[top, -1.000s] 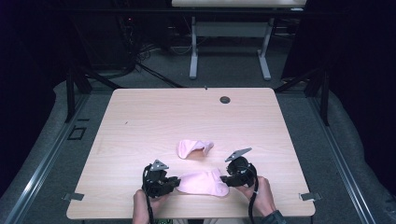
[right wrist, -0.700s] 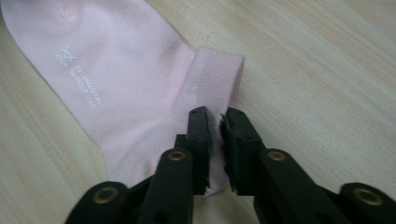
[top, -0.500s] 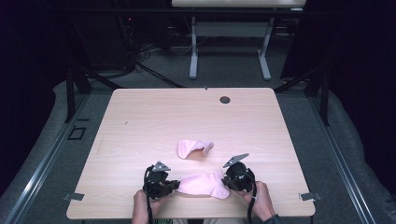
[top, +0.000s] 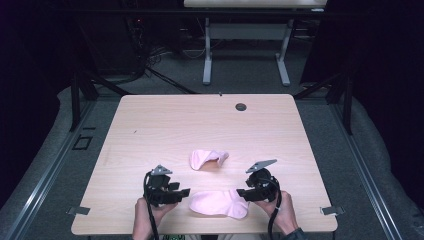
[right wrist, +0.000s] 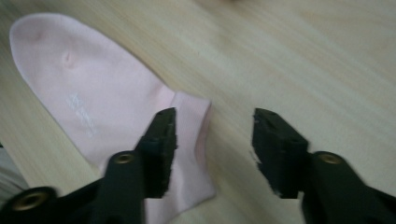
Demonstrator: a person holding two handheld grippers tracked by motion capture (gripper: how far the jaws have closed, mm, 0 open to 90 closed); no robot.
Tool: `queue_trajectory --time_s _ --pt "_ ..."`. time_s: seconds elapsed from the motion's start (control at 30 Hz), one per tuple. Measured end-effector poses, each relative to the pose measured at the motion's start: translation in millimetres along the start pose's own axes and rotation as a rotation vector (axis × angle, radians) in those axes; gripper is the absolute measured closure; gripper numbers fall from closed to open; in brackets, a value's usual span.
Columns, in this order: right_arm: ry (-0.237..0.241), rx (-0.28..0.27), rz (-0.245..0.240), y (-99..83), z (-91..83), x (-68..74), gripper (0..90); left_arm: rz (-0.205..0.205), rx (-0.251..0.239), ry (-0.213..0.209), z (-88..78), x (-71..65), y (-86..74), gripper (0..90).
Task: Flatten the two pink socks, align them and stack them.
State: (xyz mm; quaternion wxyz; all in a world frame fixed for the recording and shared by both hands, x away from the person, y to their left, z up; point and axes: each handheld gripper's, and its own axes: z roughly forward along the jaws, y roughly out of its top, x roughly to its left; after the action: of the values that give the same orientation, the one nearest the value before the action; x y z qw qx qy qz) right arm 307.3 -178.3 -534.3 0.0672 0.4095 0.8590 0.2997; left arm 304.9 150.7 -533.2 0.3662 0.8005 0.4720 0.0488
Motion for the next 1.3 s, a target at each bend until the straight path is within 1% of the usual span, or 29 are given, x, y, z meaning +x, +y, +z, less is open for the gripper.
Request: queue_trajectory --time_s 0.07,0.1,0.13,0.17,0.2,0.23,0.3,0.33,0.37,0.4,0.43,0.47,0.5,0.57,0.6,0.63,0.67,0.7,0.73,0.8,0.87,0.9,0.93,1.0,1.07,1.13,1.2,1.23,1.3 --pt "-0.002 -0.015 0.012 8.4 1.8 -0.4 26.1 -0.007 0.003 0.029 1.9 7.6 13.0 36.6" --pt "-0.011 -0.02 0.013 13.1 3.8 -0.1 21.7 -0.003 0.017 0.037 3.7 11.5 20.0 35.2" --pt "-0.017 -0.015 0.012 17.8 5.5 0.4 20.0 -0.01 0.021 0.034 6.1 14.7 26.6 33.3" --pt "-0.014 -0.021 0.012 22.2 8.0 0.9 19.0 -0.007 0.033 0.043 9.6 17.9 34.6 31.2" --pt "-0.017 -0.018 -0.001 28.4 11.0 1.1 18.7 0.0 0.042 0.049 12.7 19.7 39.2 30.5" --pt "-0.021 -0.021 0.001 32.0 13.4 2.0 19.0 -0.003 0.053 0.045 17.8 22.8 46.2 30.4" --pt "-0.027 -0.022 -0.013 41.6 20.6 3.4 23.2 -0.019 0.071 0.04 26.1 27.5 54.8 31.2" --pt "-0.027 -0.022 -0.018 46.2 24.5 4.2 27.7 -0.034 0.08 0.018 30.8 30.4 59.3 33.6" --pt "-0.029 -0.019 -0.027 50.4 27.8 4.8 29.7 -0.049 0.086 0.015 35.4 32.6 63.2 34.6" --pt "-0.021 -0.037 -0.02 54.0 32.2 5.6 30.7 -0.05 0.09 0.018 39.2 34.2 67.1 34.9" --pt "-0.021 -0.041 -0.016 57.6 35.6 6.9 32.9 -0.057 0.091 0.015 43.6 35.2 70.1 37.1" --pt "-0.043 -0.047 -0.026 60.8 38.5 8.2 33.3 -0.061 0.095 0.018 48.3 36.2 72.8 39.4" --pt "-0.065 -0.065 -0.026 63.7 41.1 9.7 33.8 -0.061 0.105 0.028 54.2 37.0 75.9 40.4" --pt "-0.097 -0.07 -0.023 69.4 45.6 11.4 32.6 -0.054 0.127 0.036 62.0 37.9 80.1 41.6" --pt "-0.116 -0.081 -0.023 71.4 48.4 12.7 33.5 -0.048 0.136 0.057 66.8 37.7 82.4 41.5" --pt "-0.122 -0.072 -0.028 73.4 50.6 13.4 34.7 -0.045 0.161 0.056 73.0 40.0 86.1 41.6" --pt "-0.13 -0.081 -0.023 75.5 56.0 14.4 38.8 -0.048 0.161 0.06 74.6 40.3 86.8 44.3" --pt "-0.134 -0.073 -0.03 76.3 56.5 14.3 41.0 -0.044 0.165 0.077 77.6 41.2 87.7 45.3" --pt "-0.134 -0.076 -0.031 77.1 58.5 14.0 43.7 -0.039 0.173 0.076 79.6 42.6 88.2 47.0" --pt "-0.137 -0.087 -0.029 78.0 60.9 13.7 52.5 -0.05 0.186 0.079 85.4 44.6 87.4 50.8" --pt "-0.128 -0.093 -0.024 78.8 63.8 13.2 60.9 -0.047 0.189 0.067 88.6 46.0 86.5 56.0" --pt "-0.124 -0.091 -0.023 78.8 64.9 11.7 65.1 -0.04 0.187 0.065 89.7 46.3 86.2 58.6" --pt "-0.12 -0.091 -0.014 79.2 66.8 9.9 69.4 -0.037 0.186 0.061 90.5 46.2 86.2 64.0" --pt "-0.111 -0.095 -0.01 79.8 69.9 6.2 74.3 -0.012 0.196 0.073 92.9 44.2 86.9 67.5" --pt "-0.116 -0.096 -0.01 80.8 71.9 4.2 80.1 0.009 0.203 0.073 94.3 43.1 87.8 74.6" --pt "-0.118 -0.107 -0.011 81.3 73.7 3.7 85.4 0.009 0.198 0.07 95.9 42.8 87.7 81.6" --pt "-0.127 -0.103 -0.01 81.1 73.4 2.2 87.5 0.012 0.192 0.067 96.1 43.3 87.1 88.0" --pt "-0.136 -0.117 -0.007 80.4 72.7 1.5 87.7 0.013 0.194 0.058 94.9 43.3 87.3 88.6" --pt "-0.139 -0.127 -0.005 78.8 67.1 -0.6 88.1 0.05 0.178 0.06 90.6 37.9 87.5 89.0"
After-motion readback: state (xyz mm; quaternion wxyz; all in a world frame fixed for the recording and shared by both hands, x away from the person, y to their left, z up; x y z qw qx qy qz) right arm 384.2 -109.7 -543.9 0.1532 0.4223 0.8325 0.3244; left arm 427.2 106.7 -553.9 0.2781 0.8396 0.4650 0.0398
